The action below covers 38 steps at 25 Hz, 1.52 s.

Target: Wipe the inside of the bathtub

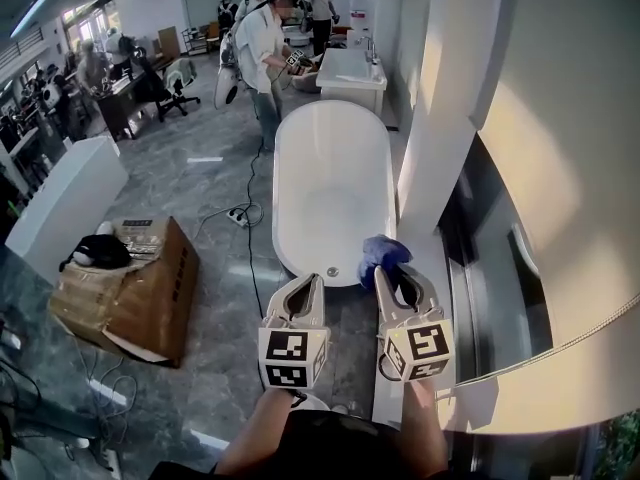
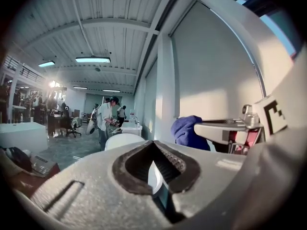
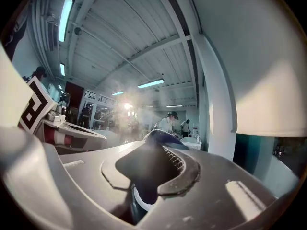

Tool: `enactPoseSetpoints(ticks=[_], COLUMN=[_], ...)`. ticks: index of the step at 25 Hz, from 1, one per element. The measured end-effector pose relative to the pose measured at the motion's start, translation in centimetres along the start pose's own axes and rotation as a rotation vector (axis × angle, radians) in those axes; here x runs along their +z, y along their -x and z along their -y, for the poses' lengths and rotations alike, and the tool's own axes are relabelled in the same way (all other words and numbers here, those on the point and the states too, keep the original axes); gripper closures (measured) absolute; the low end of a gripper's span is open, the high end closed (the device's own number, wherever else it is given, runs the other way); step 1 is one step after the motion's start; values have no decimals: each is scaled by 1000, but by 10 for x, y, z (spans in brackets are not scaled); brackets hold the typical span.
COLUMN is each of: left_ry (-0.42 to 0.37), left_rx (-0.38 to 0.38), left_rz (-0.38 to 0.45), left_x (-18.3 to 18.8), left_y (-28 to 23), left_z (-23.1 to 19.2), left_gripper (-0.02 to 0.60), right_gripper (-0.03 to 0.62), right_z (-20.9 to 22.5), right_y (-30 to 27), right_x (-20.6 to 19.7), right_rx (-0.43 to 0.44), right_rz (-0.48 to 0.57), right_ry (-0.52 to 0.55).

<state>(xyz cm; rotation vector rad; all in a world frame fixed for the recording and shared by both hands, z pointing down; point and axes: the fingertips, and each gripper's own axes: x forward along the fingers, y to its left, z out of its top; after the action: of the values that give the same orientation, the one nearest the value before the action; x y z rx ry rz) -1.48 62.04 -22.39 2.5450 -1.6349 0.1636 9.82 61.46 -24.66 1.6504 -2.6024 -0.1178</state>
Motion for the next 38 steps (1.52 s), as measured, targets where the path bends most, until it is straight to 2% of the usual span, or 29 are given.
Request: enactPoseSetpoints(ticks=[12, 17, 21, 30, 38], left_ry=[-13, -61, -63, -28, 7], left_rx=[53, 50, 20, -34, -56], left_rz=[-31, -46, -43, -35, -116], left_x=[-5, -7, -8, -5, -25], left_y=[-4, -20, -33, -100, -187], left_z=[-10, -8, -1, -14, -56], left_gripper=[577, 577, 577, 577, 577], right_gripper=[514, 514, 514, 514, 514], right_z=[13, 21, 28, 73, 112], right_y=[-13, -18, -19, -51, -109], right_x=[-5, -9, -8, -16, -45], right_rx=[28, -5, -12, -74, -127], right_rz=[17, -10, -9, -41, -116], right_ry=[-43, 43, 70, 90, 59])
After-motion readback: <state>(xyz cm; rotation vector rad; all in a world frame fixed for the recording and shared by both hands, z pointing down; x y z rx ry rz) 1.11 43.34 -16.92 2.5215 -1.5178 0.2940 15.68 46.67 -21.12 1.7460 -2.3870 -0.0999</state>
